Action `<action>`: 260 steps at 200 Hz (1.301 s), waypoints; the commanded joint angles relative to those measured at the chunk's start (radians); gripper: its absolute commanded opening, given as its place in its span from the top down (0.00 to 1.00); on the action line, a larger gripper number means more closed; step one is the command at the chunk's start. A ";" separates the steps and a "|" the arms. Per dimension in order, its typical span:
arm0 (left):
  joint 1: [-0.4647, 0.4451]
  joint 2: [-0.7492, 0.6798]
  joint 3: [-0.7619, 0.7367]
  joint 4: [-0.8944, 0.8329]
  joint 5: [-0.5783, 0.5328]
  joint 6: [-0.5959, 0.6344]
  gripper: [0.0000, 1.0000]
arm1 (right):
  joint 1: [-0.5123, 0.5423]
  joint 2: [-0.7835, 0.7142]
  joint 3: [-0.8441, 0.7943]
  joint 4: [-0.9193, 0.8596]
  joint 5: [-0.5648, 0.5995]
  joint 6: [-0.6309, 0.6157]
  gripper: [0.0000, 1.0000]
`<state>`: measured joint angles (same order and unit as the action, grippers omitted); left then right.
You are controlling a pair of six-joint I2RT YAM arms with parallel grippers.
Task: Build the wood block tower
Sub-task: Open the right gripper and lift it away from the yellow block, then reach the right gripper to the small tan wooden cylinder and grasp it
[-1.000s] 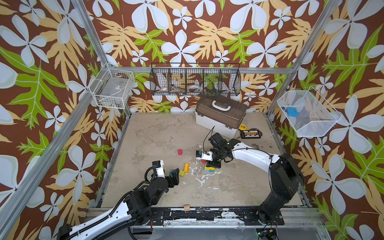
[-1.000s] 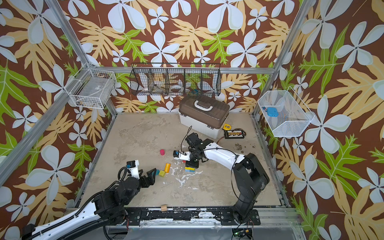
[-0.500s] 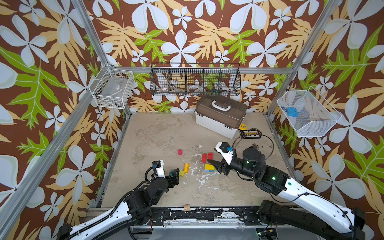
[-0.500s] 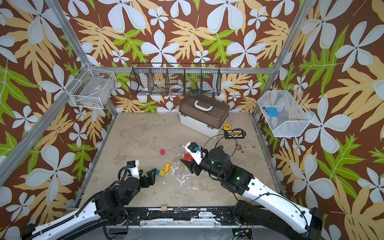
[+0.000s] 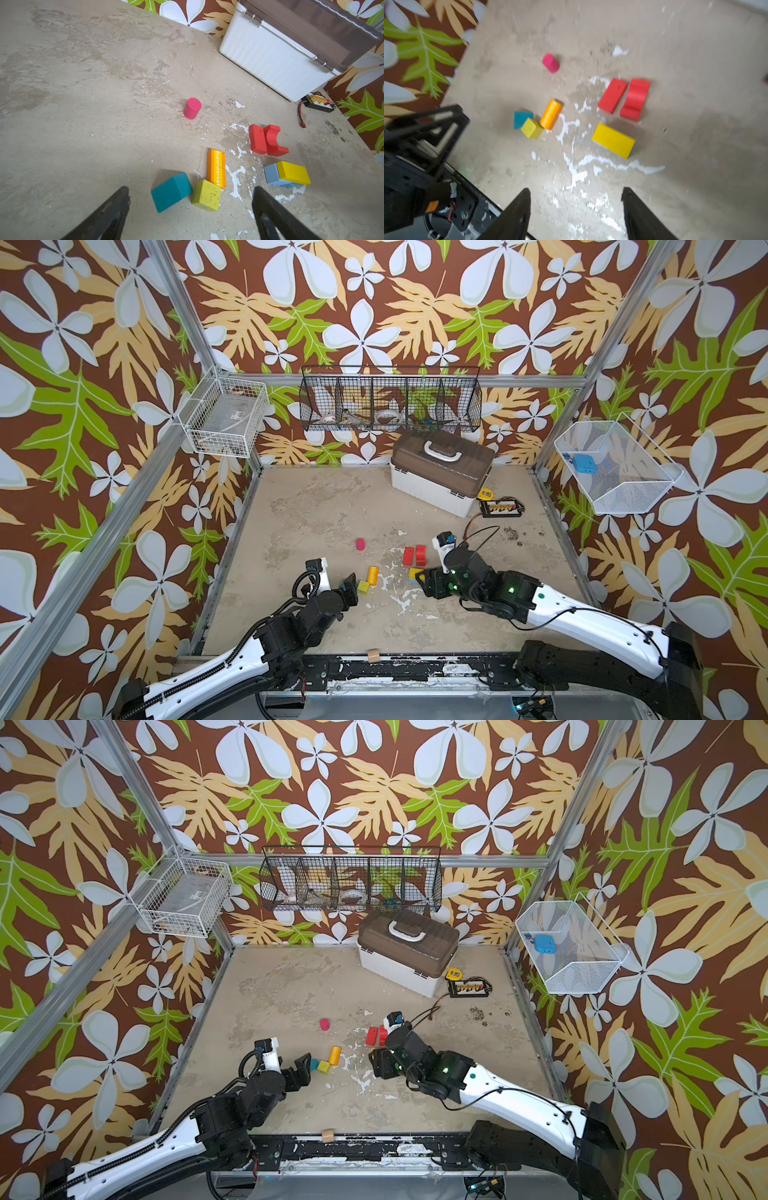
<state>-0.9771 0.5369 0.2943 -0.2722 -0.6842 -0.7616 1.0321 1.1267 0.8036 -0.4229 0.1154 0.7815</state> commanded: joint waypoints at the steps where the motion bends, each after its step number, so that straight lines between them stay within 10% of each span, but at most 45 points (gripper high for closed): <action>1: 0.000 -0.009 0.002 -0.005 -0.030 -0.015 0.07 | 0.155 0.073 0.013 -0.063 0.123 0.205 0.23; 80: 0.000 -0.003 0.005 -0.018 -0.050 -0.034 0.06 | 0.480 0.395 0.166 -0.016 0.230 0.414 0.29; 260: 0.000 -0.013 0.002 -0.015 -0.046 -0.031 0.07 | 0.517 0.670 0.261 0.076 0.152 0.428 0.45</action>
<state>-0.9771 0.5243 0.2943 -0.2802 -0.7101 -0.7868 1.5471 1.7958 1.0676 -0.3386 0.2600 1.2003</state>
